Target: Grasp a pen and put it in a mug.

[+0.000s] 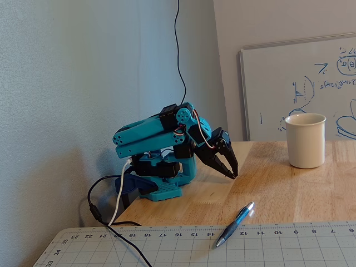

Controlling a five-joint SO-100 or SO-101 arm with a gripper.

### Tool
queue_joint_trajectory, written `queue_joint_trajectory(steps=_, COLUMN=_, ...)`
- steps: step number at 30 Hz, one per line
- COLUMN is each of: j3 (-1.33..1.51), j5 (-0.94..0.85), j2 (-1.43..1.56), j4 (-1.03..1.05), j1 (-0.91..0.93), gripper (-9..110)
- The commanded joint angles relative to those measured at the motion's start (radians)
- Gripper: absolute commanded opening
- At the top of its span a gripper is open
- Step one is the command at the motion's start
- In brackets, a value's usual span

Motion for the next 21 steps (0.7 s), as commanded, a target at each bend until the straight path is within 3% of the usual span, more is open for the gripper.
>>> queue_joint_trajectory(steps=1, j3=-0.018, j5=0.008, j2=-0.018, j4=-0.04, j1=0.002, gripper=1)
queue_joint_trajectory(steps=6, j3=-0.14, j5=0.084, j2=-0.245, j4=-0.149, j1=0.003, gripper=1)
queue_joint_trajectory(steps=15, j3=-0.449, j5=0.463, j2=-0.611, j4=-0.256, j1=0.008, gripper=1)
queue_joint_trajectory(steps=18, j3=-0.565, j5=0.48, j2=-0.695, j4=-0.256, j1=0.061, gripper=1)
queue_joint_trajectory(steps=21, j3=-0.663, j5=0.388, j2=-0.782, j4=-0.261, j1=0.123, gripper=5)
